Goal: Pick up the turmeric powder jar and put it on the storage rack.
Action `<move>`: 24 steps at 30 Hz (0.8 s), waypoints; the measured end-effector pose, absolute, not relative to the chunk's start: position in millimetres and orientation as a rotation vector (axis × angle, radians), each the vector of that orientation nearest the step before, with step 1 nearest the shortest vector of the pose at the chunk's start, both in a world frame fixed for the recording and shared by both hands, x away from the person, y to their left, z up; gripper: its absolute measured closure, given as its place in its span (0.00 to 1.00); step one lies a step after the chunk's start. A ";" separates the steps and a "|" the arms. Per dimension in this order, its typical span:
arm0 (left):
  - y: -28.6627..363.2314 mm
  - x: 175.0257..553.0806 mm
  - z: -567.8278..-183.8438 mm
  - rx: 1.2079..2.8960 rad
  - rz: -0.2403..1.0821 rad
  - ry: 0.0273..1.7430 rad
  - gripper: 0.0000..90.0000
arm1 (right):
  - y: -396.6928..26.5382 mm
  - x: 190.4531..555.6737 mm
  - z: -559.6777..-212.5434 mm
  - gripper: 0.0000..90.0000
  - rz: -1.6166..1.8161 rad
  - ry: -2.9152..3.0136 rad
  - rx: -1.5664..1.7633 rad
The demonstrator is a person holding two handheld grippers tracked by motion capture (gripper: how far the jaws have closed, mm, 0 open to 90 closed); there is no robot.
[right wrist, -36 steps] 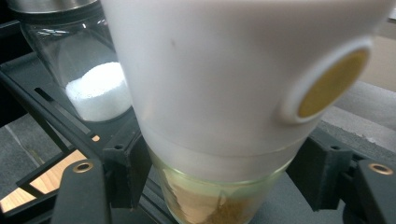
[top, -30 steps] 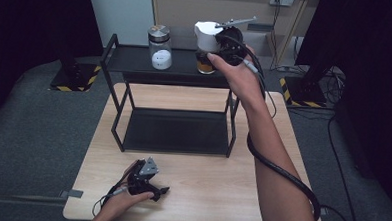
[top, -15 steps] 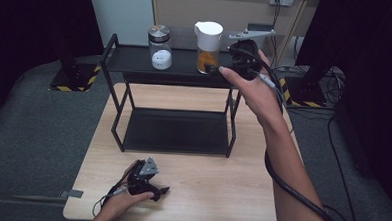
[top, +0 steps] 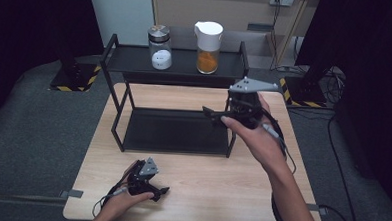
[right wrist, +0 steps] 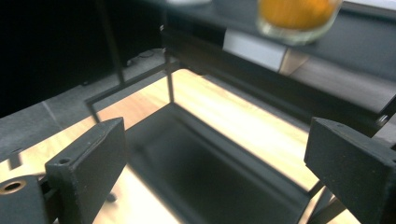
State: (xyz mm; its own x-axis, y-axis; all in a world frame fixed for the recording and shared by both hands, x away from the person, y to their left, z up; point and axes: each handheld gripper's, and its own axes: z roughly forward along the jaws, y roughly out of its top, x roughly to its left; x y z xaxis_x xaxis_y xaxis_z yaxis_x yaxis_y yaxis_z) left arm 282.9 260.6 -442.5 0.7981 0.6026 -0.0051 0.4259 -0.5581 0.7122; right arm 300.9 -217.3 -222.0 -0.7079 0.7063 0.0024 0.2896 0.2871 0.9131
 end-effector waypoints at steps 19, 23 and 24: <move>260.3 282.0 -442.2 2.247 0.311 0.761 0.00 | -275.1 253.2 -364.0 0.08 1.353 2.234 1.023; 260.1 281.7 -442.2 2.246 0.311 0.764 0.00 | -281.0 252.6 -398.5 0.08 1.253 2.290 1.081; 260.1 281.7 -442.3 2.246 0.311 0.764 0.00 | -282.2 252.9 -406.2 0.08 1.232 2.297 1.093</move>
State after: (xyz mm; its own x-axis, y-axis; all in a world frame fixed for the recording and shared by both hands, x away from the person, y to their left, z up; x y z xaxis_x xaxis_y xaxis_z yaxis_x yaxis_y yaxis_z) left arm 281.7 260.1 -442.3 0.7942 0.6077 -0.0059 0.4307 -0.5560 0.7109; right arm 252.9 -282.2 -406.2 -0.6591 0.7482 0.0768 0.4778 0.3377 0.8110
